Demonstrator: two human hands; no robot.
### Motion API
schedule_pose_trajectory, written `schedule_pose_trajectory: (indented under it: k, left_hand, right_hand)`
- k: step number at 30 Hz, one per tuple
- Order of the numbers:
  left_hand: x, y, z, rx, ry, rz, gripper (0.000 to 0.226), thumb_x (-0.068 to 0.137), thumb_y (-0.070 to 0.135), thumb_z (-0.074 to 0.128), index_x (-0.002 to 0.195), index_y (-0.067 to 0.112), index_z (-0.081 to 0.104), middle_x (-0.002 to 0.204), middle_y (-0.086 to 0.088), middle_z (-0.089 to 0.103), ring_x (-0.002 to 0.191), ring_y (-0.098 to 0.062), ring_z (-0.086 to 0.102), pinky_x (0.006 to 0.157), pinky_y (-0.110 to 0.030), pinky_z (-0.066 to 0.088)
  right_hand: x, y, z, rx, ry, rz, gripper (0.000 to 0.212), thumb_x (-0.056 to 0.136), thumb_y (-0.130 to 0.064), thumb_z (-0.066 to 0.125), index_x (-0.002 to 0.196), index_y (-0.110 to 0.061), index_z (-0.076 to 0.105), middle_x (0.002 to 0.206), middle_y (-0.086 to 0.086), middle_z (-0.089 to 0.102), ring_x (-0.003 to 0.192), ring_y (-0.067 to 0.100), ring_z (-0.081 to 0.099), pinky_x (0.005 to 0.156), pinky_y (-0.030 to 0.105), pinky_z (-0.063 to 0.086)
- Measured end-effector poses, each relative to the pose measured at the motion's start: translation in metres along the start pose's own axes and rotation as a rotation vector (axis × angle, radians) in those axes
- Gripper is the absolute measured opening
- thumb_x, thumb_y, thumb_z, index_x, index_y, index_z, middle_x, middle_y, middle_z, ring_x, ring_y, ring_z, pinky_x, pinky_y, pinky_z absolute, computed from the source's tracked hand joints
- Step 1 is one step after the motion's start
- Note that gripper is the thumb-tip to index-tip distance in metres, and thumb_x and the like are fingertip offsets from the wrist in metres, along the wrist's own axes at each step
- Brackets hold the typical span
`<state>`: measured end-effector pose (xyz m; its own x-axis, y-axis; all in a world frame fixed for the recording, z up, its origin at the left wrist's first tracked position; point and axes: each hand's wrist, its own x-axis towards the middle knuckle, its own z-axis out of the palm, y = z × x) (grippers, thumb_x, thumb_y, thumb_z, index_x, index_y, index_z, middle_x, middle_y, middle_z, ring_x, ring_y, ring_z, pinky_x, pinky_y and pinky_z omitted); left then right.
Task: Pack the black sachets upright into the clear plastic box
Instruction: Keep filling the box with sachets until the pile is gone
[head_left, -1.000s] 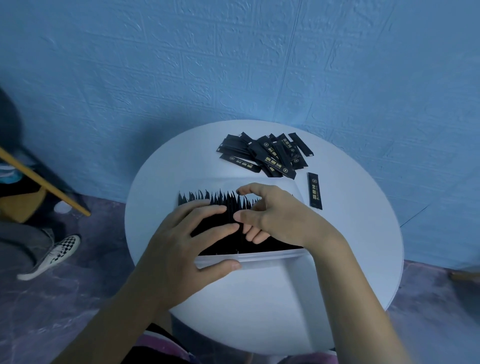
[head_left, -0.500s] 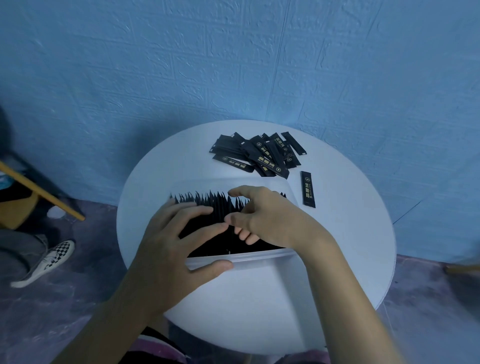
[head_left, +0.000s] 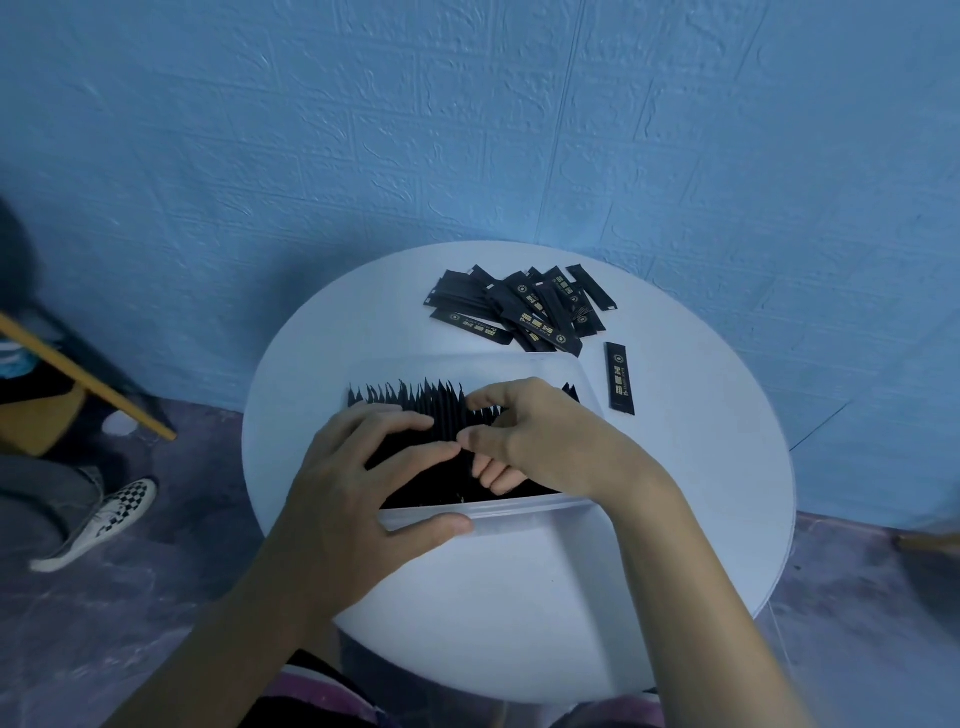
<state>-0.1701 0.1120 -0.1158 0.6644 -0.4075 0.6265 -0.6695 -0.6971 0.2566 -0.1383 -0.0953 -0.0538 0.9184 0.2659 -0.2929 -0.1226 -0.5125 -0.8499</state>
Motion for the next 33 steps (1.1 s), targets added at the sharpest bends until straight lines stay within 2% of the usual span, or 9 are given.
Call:
schedule_pose_trajectory:
  k: [4,9,14,17,21,25,29,33]
  left_hand:
    - [0.0,0.0,-0.001,-0.002,0.002,-0.007,0.051,0.08,0.059,0.068,0.11,0.019,0.075,0.12,-0.001,0.065,0.114,-0.023,0.055,0.1,-0.045,0.047]
    - [-0.001,0.0,0.0,-0.017,-0.008,-0.028,0.053,0.08,0.062,0.067,0.111,0.02,0.074,0.121,0.001,0.063,0.114,-0.023,0.055,0.099,-0.047,0.048]
    - [-0.001,0.0,0.001,-0.017,0.002,-0.023,0.053,0.079,0.061,0.068,0.11,0.018,0.074,0.12,0.0,0.064,0.113,-0.023,0.056,0.098,-0.047,0.048]
    - [-0.002,-0.001,0.002,-0.02,0.006,-0.021,0.052,0.08,0.061,0.069,0.11,0.019,0.074,0.119,0.001,0.065,0.113,-0.023,0.056,0.099,-0.048,0.048]
    - [-0.003,-0.003,0.003,-0.028,0.004,-0.023,0.054,0.083,0.066,0.065,0.109,0.019,0.075,0.12,0.001,0.065,0.113,-0.024,0.057,0.097,-0.048,0.049]
    - [-0.001,-0.002,-0.002,-0.02,-0.05,-0.035,0.059,0.088,0.072,0.053,0.113,0.023,0.074,0.122,0.004,0.063,0.115,-0.023,0.055,0.097,-0.046,0.048]
    - [0.005,-0.001,-0.008,0.054,-0.135,0.035,0.057,0.091,0.071,0.047,0.129,0.033,0.066,0.126,0.005,0.061,0.116,-0.024,0.053,0.097,-0.045,0.044]
    - [0.008,-0.001,-0.01,0.096,-0.195,0.037,0.056,0.089,0.074,0.046,0.129,0.04,0.065,0.132,0.006,0.058,0.119,-0.025,0.051,0.098,-0.046,0.042]
  right_hand:
    - [-0.001,-0.001,0.004,-0.003,-0.007,0.013,0.049,0.098,-0.021,0.063,0.143,-0.01,0.046,0.072,0.007,0.074,0.069,0.02,0.075,0.075,0.033,0.063]
    - [-0.006,-0.006,0.003,0.066,0.0,-0.006,0.049,0.097,-0.015,0.064,0.143,-0.006,0.048,0.071,0.005,0.07,0.063,0.013,0.07,0.065,0.024,0.059]
    - [-0.004,-0.007,0.004,0.074,0.006,0.006,0.049,0.097,-0.016,0.065,0.142,-0.007,0.049,0.073,0.006,0.069,0.063,0.013,0.069,0.067,0.026,0.06]
    - [-0.002,-0.004,0.006,0.014,0.028,0.028,0.044,0.096,-0.021,0.067,0.136,-0.01,0.054,0.067,0.001,0.07,0.063,0.013,0.071,0.065,0.025,0.059]
    - [-0.001,-0.004,0.007,0.033,0.041,0.018,0.037,0.095,-0.019,0.067,0.129,-0.008,0.058,0.065,0.002,0.071,0.064,0.016,0.072,0.067,0.027,0.061]
    - [-0.003,-0.002,0.007,0.076,0.05,0.005,0.037,0.098,-0.013,0.062,0.134,-0.002,0.057,0.069,0.005,0.069,0.063,0.014,0.07,0.066,0.026,0.06]
    - [-0.005,-0.001,0.002,0.029,0.016,-0.012,0.036,0.102,-0.005,0.051,0.137,-0.002,0.055,0.074,0.008,0.067,0.065,0.014,0.07,0.065,0.023,0.059]
    - [-0.005,-0.001,0.001,-0.018,0.009,-0.021,0.037,0.102,-0.001,0.047,0.138,-0.006,0.054,0.075,0.008,0.066,0.065,0.016,0.07,0.064,0.024,0.059]
